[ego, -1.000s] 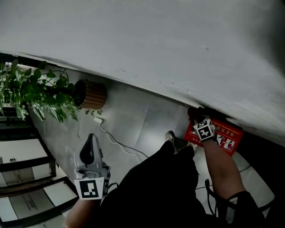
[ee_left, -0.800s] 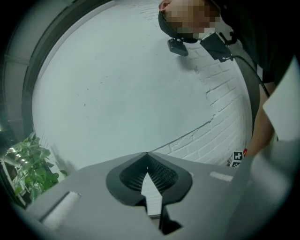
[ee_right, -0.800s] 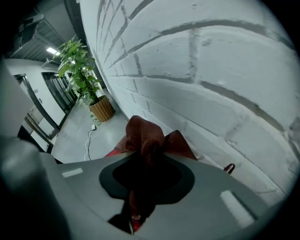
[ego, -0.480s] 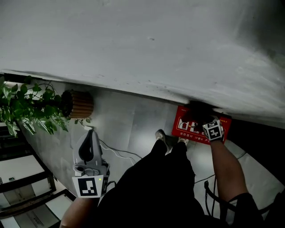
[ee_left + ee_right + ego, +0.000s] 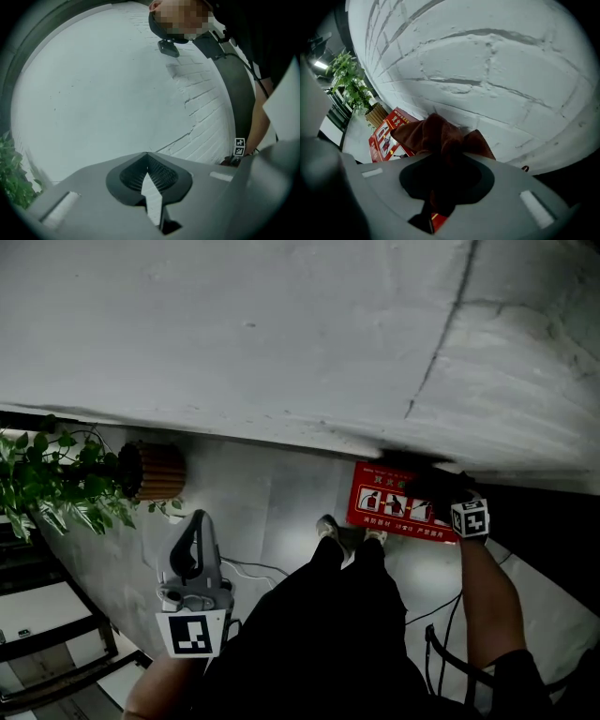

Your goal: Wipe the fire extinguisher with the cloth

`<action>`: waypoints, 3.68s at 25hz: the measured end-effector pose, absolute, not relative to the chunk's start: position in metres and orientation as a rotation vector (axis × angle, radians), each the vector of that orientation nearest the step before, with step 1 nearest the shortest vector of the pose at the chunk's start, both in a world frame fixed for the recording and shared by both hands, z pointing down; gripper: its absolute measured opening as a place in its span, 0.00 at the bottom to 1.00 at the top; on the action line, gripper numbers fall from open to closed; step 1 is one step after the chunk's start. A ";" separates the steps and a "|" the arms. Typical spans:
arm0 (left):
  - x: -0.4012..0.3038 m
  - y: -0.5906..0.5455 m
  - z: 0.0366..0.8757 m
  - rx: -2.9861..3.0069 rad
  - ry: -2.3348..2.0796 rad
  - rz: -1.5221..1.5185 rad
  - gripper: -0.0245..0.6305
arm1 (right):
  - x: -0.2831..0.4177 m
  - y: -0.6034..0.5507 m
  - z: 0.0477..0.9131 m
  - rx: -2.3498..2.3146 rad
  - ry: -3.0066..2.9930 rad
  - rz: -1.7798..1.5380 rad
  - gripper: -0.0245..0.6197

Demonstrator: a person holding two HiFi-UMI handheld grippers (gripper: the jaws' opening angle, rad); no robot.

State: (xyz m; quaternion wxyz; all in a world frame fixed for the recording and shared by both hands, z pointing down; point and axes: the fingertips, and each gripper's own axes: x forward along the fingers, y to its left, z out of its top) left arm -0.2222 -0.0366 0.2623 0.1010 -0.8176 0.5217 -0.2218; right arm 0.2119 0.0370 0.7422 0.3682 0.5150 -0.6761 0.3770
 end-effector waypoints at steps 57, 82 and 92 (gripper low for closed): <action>-0.255 -0.048 0.247 -2.384 1.592 -0.658 0.04 | 0.060 0.027 0.749 1.102 -1.919 0.986 0.14; -0.173 -0.043 0.276 -2.554 1.419 -0.601 0.04 | 0.226 0.103 0.744 1.407 -1.688 1.083 0.14; -0.198 -0.039 0.274 -2.528 1.474 -0.582 0.04 | 0.178 0.085 0.731 1.377 -1.678 0.999 0.14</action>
